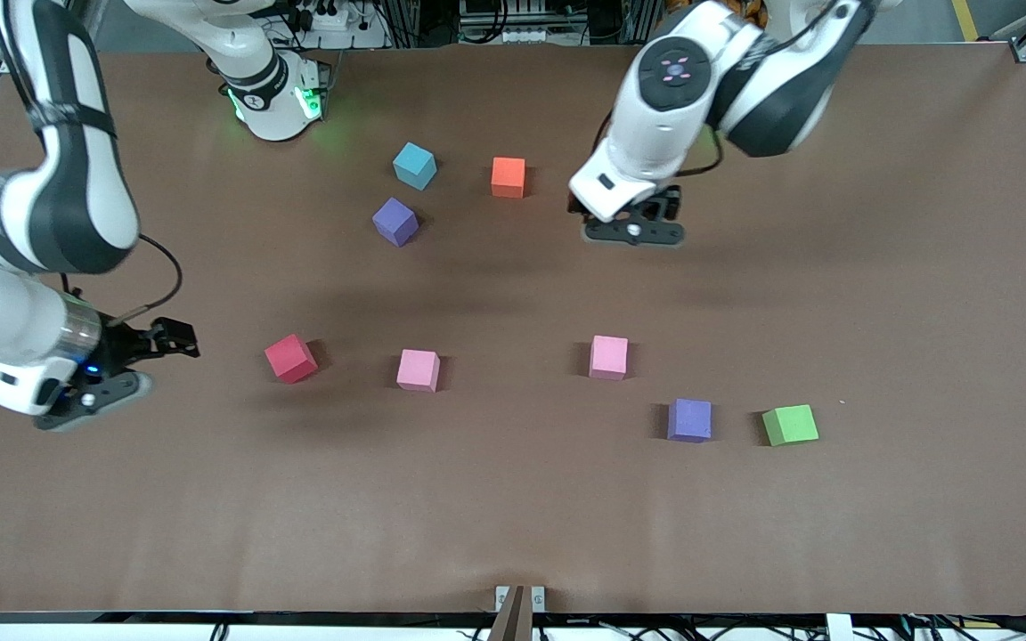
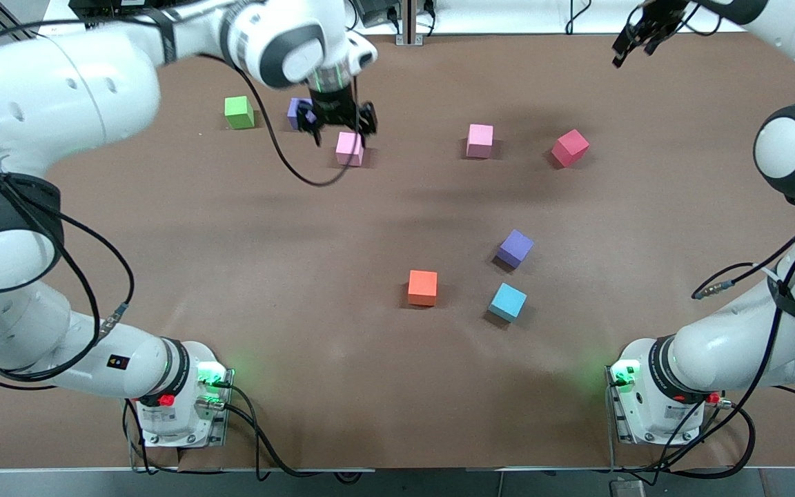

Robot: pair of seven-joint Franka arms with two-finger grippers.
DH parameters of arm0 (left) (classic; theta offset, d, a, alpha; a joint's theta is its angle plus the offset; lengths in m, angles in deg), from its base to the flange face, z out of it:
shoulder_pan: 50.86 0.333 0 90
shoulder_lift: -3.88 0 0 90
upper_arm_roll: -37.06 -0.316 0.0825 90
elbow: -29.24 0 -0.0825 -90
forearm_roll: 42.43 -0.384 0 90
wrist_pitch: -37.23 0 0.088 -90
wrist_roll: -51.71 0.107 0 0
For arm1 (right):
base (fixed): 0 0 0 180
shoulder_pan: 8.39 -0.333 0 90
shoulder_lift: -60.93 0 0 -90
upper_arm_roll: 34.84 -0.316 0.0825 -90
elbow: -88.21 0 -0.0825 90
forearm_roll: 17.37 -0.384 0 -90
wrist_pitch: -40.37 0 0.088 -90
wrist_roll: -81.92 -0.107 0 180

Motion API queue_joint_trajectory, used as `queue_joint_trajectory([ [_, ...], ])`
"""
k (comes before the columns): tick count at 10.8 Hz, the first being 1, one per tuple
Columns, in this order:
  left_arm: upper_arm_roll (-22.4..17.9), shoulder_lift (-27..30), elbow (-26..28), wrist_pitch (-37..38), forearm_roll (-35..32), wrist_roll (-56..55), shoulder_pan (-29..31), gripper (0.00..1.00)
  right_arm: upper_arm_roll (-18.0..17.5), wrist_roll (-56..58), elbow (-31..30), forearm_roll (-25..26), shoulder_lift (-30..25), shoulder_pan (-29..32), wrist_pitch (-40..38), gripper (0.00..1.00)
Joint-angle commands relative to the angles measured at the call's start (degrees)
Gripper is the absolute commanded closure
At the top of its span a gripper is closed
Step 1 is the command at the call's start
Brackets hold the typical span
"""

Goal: Arrange blocks into number 1
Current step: 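Reach the right gripper to the red cube while the left gripper reaches the pink cube, then grasp the red cube with the right gripper while the left gripper grasps the pink cube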

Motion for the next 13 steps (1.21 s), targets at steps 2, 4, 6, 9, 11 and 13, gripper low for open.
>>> queue_joint_trajectory([
  [2,1.57,-4.87,0.99,-4.03,-0.16,-9.32,-5.73,0.00,-0.78,4.36,-2.72,-3.77,4.75,-0.16,1.87,0.00],
  [4,1.57,-5.32,0.99,-4.21,-2.60,-8.54,-5.48,0.00,-0.78,4.01,-7.28,-7.83,5.11,-0.07,5.46,0.00],
  [6,0.61,-7.77,0.20,-6.91,-9.36,-4.60,-4.95,0.00,-0.78,0.77,-8.18,-7.93,6.25,-0.16,6.71,0.00],
  [9,-5.97,-13.48,-2.07,-14.21,-12.73,4.00,-5.47,0.00,-0.78,-0.91,-8.97,-8.02,7.74,-1.04,8.63,0.00],
  [11,-9.14,-16.56,-4.80,-16.06,-12.64,9.03,-5.56,0.00,-0.78,-2.84,-8.97,-8.02,8.36,-2.18,9.17,0.00],
  [13,-11.34,-19.37,-6.74,-18.17,-12.55,9.75,-5.65,0.00,-0.69,-4.17,-9.67,-7.93,8.97,-3.06,10.22,0.00],
])
